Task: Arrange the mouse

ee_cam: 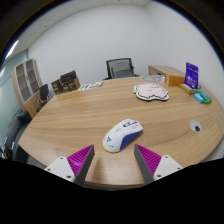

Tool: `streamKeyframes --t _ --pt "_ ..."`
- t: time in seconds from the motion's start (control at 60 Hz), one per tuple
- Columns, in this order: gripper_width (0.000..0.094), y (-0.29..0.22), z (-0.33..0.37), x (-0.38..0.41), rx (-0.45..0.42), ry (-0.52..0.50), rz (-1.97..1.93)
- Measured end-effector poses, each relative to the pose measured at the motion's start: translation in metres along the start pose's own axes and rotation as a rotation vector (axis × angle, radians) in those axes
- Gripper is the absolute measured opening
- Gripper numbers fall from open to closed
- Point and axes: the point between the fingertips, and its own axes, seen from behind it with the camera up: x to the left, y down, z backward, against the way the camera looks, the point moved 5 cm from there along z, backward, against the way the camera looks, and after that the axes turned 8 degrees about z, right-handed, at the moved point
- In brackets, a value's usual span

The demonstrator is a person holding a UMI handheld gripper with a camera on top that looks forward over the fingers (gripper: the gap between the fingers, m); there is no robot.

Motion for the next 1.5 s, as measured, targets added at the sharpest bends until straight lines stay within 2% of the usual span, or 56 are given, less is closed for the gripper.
streamKeyframes --t 0.117,0.5,0.583,0.6,0.617,0.683,0.783,0.883,0.95,1.017,1.183,1.3,1.5 --pt "0.0833 -0.011 -0.038 -0.004 0.025 -0.041 -0.020" --pt "0.0809 -0.053 -0.097 0.012 0.035 -0.040 0.080" --pt "0.0738 -0.058 -0.110 0.015 0.043 -0.011 0.122" --pt "0.0680 -0.058 -0.112 0.014 0.048 0.002 0.137" --pt "0.0512 -0.057 -0.114 0.012 0.054 0.019 0.156" --pt "0.0490 -0.056 -0.114 0.012 0.068 0.046 0.159" --pt "0.0398 -0.054 -0.114 0.015 0.112 0.074 0.107" --pt "0.0345 -0.061 -0.111 0.017 0.165 0.064 0.047" --pt "0.0347 -0.075 -0.104 0.022 0.158 0.042 0.019" --pt "0.0348 -0.102 -0.099 0.008 0.123 0.065 0.020" --pt "0.0348 -0.192 -0.119 -0.083 0.025 0.144 0.058" --pt "0.0344 -0.223 -0.161 -0.153 0.041 0.174 0.091" --pt "0.0346 -0.220 -0.242 -0.221 0.117 0.159 0.041"
